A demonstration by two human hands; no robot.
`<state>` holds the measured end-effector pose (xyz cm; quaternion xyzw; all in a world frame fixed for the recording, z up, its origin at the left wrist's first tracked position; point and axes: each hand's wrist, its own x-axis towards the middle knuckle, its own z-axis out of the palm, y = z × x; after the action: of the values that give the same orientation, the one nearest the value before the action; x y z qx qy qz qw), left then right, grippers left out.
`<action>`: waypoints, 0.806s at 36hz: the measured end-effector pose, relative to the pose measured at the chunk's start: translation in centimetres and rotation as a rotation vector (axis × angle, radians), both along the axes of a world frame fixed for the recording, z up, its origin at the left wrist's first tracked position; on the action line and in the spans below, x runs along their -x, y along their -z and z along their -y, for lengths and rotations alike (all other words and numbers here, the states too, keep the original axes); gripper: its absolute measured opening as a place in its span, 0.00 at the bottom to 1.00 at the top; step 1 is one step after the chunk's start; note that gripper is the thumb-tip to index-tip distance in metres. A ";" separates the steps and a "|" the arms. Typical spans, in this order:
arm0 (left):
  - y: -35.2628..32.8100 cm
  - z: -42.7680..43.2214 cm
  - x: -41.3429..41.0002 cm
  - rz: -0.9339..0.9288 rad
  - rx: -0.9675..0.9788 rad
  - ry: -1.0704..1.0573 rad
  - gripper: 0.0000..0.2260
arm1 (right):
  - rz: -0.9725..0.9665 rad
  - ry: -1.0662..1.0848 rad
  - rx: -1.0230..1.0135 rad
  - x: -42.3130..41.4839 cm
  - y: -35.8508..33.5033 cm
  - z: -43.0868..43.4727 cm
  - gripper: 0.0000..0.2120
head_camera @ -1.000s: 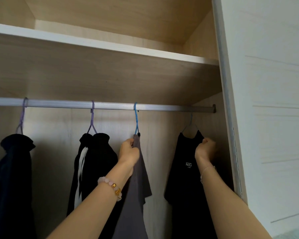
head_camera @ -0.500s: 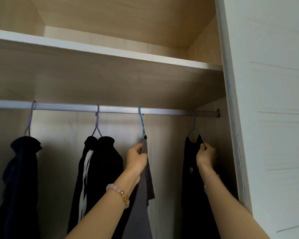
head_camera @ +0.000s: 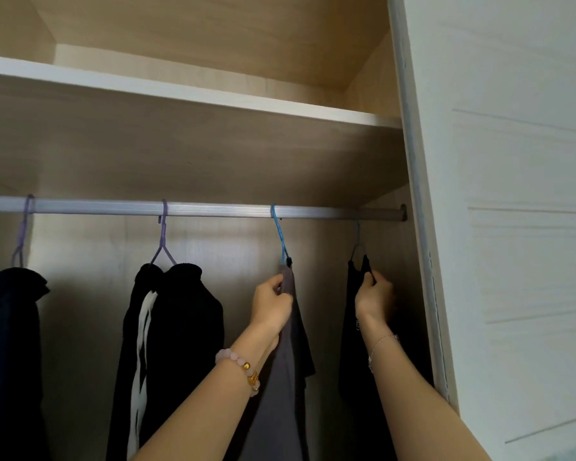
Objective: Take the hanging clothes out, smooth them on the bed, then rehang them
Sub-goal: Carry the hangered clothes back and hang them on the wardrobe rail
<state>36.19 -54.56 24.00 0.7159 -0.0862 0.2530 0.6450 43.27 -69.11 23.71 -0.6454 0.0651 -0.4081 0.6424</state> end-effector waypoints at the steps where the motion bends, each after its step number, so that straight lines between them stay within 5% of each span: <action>1: 0.0 0.1 -0.1 -0.002 -0.003 0.003 0.22 | 0.000 -0.001 -0.007 -0.1 0.0 0.0 0.17; 11: -0.3 -1.0 0.5 0.052 -0.173 -0.024 0.12 | -0.018 0.033 0.042 0.1 -0.2 -0.3 0.20; 16: -1.9 -3.2 2.0 0.337 -0.532 -0.358 0.22 | 0.243 0.239 0.292 2.7 -1.2 -1.8 0.21; 19: -3.0 -5.1 3.3 0.485 -0.706 -0.640 0.22 | 0.379 0.168 0.424 4.6 -2.0 -4.2 0.20; 24: -3.3 -9.4 2.5 0.128 -0.744 -0.739 0.31 | 0.148 -0.343 0.478 5.9 -2.2 -10.1 0.31; 29: -3.1 -12.4 2.5 -0.119 -0.535 -0.522 0.33 | -0.047 -0.642 0.252 5.4 -2.1 -13.1 0.14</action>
<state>33.73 -42.11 27.06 0.8705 0.0737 0.3352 0.3528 37.90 -56.05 25.80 -0.7164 -0.1778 -0.1750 0.6516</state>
